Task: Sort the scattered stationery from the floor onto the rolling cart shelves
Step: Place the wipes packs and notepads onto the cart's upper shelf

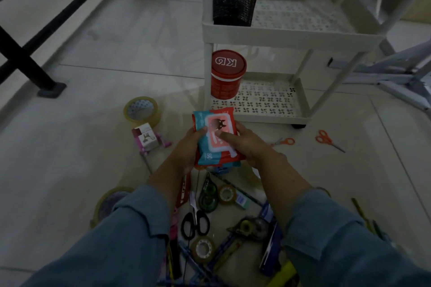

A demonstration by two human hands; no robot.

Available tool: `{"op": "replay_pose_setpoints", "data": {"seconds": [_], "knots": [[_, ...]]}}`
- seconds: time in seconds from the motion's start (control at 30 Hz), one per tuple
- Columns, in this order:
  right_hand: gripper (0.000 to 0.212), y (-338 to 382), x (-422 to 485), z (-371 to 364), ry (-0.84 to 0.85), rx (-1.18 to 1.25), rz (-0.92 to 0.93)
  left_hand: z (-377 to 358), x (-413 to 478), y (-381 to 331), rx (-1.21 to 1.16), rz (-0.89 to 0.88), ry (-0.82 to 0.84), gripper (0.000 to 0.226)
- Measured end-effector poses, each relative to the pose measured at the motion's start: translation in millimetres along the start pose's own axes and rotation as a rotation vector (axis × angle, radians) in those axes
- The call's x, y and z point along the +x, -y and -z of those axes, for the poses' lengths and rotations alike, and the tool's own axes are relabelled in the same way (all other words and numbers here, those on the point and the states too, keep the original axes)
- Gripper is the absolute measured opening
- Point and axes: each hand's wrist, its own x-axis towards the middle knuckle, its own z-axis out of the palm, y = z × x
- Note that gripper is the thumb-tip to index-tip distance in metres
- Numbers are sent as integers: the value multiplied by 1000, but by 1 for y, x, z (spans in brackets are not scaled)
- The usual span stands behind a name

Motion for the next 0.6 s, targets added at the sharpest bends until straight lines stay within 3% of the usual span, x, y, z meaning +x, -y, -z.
{"op": "replay_pose_setpoints", "data": {"seconds": [0.13, 0.2, 0.3, 0.43, 0.53, 0.6], "knots": [[60, 8, -5, -1, 19, 181, -27, -5, -3, -4, -82, 21, -9, 30], [49, 20, -19, 3, 28, 227, -30, -15, -12, -19, -101, 44, -3, 32], [19, 50, -46, 10, 30, 319, -74, -28, -29, -56, 43, 117, -23, 24], [20, 106, -77, 29, 22, 361, -93, -47, -46, -126, 387, 217, -13, 46], [26, 152, -104, 45, 3, 280, -78, -71, -55, -177, 394, 227, -33, 38], [23, 178, -126, 54, -13, 273, -57, -83, -55, -204, 389, 89, -138, 38]]}}
